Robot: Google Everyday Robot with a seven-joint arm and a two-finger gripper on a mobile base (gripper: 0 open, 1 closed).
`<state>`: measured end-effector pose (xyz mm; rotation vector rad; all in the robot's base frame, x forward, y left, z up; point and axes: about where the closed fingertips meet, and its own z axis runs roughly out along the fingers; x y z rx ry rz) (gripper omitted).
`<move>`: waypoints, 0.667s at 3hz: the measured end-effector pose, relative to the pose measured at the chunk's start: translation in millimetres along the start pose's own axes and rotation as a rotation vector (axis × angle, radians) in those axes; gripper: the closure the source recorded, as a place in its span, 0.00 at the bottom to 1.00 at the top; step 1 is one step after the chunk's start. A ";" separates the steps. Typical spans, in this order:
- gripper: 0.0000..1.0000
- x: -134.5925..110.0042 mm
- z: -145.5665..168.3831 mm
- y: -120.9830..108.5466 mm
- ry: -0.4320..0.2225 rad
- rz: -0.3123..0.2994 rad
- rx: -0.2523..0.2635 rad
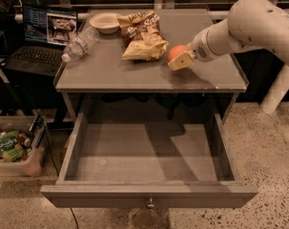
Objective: Pick orange from top drawer and place on counter
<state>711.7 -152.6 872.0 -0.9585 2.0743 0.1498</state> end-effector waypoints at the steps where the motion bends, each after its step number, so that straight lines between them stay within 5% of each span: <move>1: 0.00 0.0 0.0 0.0 0.000 0.000 0.000; 2: 0.00 0.0 0.1 0.0 0.000 0.000 0.000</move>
Offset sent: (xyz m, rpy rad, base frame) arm 0.0000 0.0000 0.0000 0.0000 0.0000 0.0000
